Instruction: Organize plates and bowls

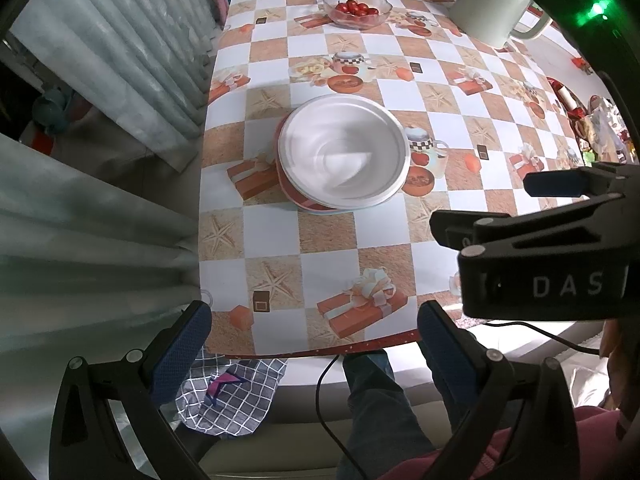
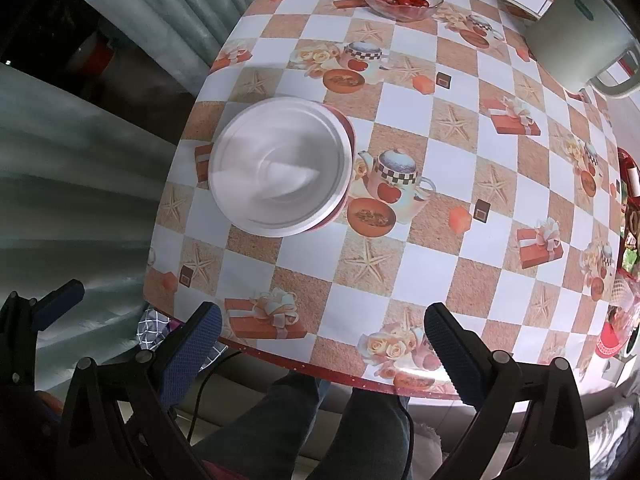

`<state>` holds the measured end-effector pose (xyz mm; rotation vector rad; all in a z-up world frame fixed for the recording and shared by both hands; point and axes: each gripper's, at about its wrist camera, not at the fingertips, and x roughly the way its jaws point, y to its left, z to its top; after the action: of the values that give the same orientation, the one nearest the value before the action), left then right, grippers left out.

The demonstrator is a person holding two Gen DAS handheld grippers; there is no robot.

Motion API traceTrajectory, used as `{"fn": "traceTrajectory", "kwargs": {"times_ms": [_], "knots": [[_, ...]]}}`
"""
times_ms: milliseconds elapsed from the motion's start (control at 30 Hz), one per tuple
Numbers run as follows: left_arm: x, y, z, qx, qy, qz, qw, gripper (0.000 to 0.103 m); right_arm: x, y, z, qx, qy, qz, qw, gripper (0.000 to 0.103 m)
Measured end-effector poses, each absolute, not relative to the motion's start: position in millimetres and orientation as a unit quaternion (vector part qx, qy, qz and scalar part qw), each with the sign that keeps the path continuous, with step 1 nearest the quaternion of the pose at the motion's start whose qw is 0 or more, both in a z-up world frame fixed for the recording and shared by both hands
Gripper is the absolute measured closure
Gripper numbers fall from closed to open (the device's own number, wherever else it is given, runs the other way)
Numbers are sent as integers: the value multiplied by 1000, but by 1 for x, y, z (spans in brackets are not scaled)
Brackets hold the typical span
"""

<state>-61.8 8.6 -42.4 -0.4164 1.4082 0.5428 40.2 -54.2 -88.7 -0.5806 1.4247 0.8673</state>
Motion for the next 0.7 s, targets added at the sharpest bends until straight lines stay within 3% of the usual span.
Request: {"fn": "traceTrajectory", "kwargs": {"times_ms": [700], "knots": [[-61,15,-45,-191,635,240,709,0,42,-48,-90,-263,619,379,636,1]]}}
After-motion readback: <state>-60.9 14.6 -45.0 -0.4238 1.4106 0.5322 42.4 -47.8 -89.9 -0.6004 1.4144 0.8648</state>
